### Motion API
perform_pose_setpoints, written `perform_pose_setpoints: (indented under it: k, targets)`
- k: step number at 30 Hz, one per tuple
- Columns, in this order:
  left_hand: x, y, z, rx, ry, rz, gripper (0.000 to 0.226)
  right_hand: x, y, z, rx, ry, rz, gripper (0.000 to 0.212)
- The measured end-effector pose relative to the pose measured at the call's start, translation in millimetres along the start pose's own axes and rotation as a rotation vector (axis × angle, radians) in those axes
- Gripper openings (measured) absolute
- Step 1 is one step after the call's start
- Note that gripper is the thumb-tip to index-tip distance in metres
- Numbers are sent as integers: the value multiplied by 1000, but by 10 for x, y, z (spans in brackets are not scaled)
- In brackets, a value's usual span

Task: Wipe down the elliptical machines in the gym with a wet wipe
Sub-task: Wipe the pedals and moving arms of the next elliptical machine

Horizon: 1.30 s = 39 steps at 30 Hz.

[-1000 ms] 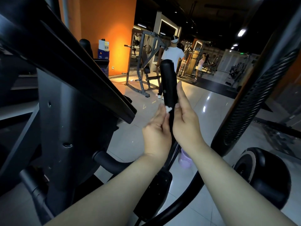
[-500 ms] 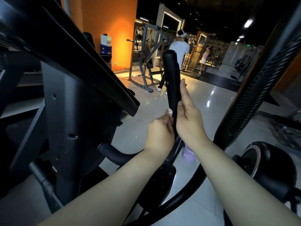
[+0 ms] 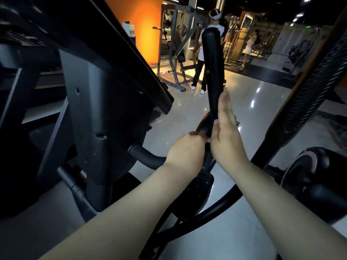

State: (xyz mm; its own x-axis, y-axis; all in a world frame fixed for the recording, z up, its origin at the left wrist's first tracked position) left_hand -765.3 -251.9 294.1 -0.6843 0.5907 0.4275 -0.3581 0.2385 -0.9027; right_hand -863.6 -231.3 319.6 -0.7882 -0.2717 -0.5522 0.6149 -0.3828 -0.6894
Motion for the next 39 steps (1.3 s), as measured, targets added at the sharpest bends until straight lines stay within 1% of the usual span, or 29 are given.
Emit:
perform_pose_setpoints:
  k: [2,3,5,6,7,9,11,12,14,15,19,21,22,24,27,29,31,33,35,37,39]
  targets:
    - [-39,-9,-91,8,-9,-2,37,5,126,-95,20,9,-66,78]
    - [-59,-6,-148,11,-3,3,37,16,183,-143,31,4,-84,74]
    - [-113,12,-270,25,22,40,46,24,315,-247,27,-50,-101,59]
    - [-154,30,-333,48,35,54,51,27,383,-301,1,-72,-85,49]
    - [-208,37,-396,81,47,56,54,24,447,-345,-35,-68,-43,44]
    - [-319,44,-506,131,74,58,53,2,561,-420,-103,-57,17,42]
    - [-423,5,-648,193,96,86,42,-43,622,-468,-97,-80,-24,38]
    - [-475,-32,-727,214,107,77,47,-46,636,-479,-84,-85,-46,37]
    - [-621,-93,-856,234,109,38,64,-25,624,-475,-69,-41,-43,36]
    - [-700,-134,-909,244,89,42,66,-15,609,-475,-63,-23,-37,37]
    - [-946,-160,-1066,367,-7,109,55,1,613,-518,-68,-2,-48,36]
    - [-989,-91,-1108,424,-57,79,55,-6,652,-549,-69,23,-43,36]
    - [-952,-44,-1114,443,-55,66,53,-25,681,-566,-69,28,-39,37]
    - [-790,70,-1079,462,28,21,47,-71,761,-606,-75,29,-23,39]
    - [-552,239,-1029,518,174,-11,37,-127,845,-705,-79,40,86,49]
    - [-502,266,-1059,567,200,-50,39,-171,867,-808,-78,60,194,55]
    - [-477,257,-1148,610,214,-132,35,-250,860,-935,-58,63,287,51]
    - [-483,321,-1233,588,208,-232,38,-315,863,-1081,-49,42,360,44]
    - [-496,482,-1268,506,171,-356,39,-321,888,-1236,-55,24,386,39]
    - [-521,685,-1249,417,87,-512,38,-227,926,-1396,-41,61,429,36]
    - [-489,883,-1197,278,10,-751,40,-81,966,-1565,-16,154,499,29]
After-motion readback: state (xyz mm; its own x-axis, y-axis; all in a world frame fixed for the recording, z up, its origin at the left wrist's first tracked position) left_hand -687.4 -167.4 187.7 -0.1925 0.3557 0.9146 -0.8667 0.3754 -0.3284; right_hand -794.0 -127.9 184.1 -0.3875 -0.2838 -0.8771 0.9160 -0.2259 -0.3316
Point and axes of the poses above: each hand's wrist, its own z-axis towards the middle knuckle, its own y-axis out of the palm, x = y × z, the point moved 6 cm from there along z, towards the middle knuckle, and after that the axes turned 11 degrees about -x, right-handed, at the moved point
